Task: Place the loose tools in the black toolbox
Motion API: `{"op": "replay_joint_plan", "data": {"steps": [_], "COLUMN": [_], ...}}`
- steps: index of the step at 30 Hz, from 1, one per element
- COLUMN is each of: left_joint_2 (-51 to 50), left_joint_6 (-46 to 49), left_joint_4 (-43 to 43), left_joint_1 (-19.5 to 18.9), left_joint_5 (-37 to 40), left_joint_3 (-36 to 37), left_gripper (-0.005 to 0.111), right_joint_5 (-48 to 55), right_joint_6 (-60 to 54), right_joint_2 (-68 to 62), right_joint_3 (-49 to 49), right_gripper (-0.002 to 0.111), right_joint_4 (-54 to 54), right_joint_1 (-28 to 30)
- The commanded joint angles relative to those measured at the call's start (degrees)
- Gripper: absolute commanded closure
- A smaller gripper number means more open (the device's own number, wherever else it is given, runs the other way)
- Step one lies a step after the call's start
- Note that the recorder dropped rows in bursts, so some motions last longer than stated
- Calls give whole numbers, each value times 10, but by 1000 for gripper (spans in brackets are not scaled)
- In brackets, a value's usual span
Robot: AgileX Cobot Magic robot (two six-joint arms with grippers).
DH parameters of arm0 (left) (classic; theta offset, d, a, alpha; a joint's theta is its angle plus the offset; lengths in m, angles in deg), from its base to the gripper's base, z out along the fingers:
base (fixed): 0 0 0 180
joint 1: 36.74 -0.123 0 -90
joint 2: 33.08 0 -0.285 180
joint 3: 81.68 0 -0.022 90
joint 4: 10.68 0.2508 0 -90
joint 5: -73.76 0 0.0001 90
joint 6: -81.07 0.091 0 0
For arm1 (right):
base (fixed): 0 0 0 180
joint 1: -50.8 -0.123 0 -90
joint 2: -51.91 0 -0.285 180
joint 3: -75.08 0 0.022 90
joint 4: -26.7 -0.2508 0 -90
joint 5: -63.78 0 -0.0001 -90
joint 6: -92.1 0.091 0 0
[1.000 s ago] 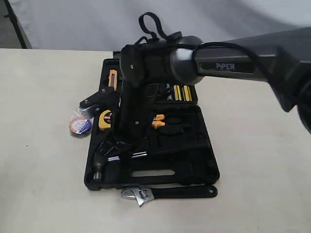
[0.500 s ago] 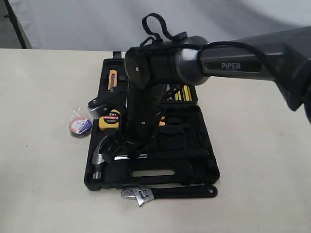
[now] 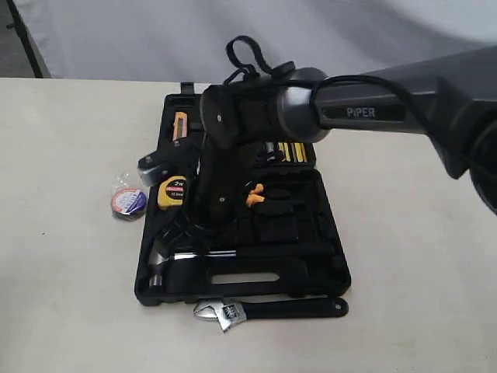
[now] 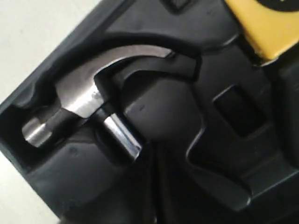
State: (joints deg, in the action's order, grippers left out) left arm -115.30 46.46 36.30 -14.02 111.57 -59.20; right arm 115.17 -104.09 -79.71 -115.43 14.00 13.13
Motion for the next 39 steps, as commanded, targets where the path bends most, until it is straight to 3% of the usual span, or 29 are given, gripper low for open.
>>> {"op": "replay_joint_plan", "data": {"steps": [1, 7, 12, 15, 19, 25, 39], "left_joint_2": [5, 5, 5, 5, 5, 5, 5], "left_joint_6": [-6, -6, -6, -6, -6, -6, -6], "left_joint_4": [-8, -8, -8, -8, -8, -8, -8], "left_joint_1": [-2, -2, -2, -2, -2, -2, -2], "left_joint_5": [-10, -10, -10, -10, -10, -10, -10], "left_joint_3": [5, 5, 5, 5, 5, 5, 5], "left_gripper": [105, 105, 105, 105, 105, 105, 105], "right_joint_5": [30, 33, 91, 112, 66, 52, 6], "right_joint_6": [5, 6, 10, 5, -52, -140, -182], "right_joint_2": [-12, 106, 164, 189, 229, 230, 127], "right_joint_3": [-7, -83, -87, -38, 80, 193, 218], "right_gripper": [108, 108, 108, 108, 108, 108, 108], "right_joint_4": [11, 27, 40, 42, 35, -66, -145], "right_joint_1": [2, 2, 2, 2, 2, 1, -6]}}
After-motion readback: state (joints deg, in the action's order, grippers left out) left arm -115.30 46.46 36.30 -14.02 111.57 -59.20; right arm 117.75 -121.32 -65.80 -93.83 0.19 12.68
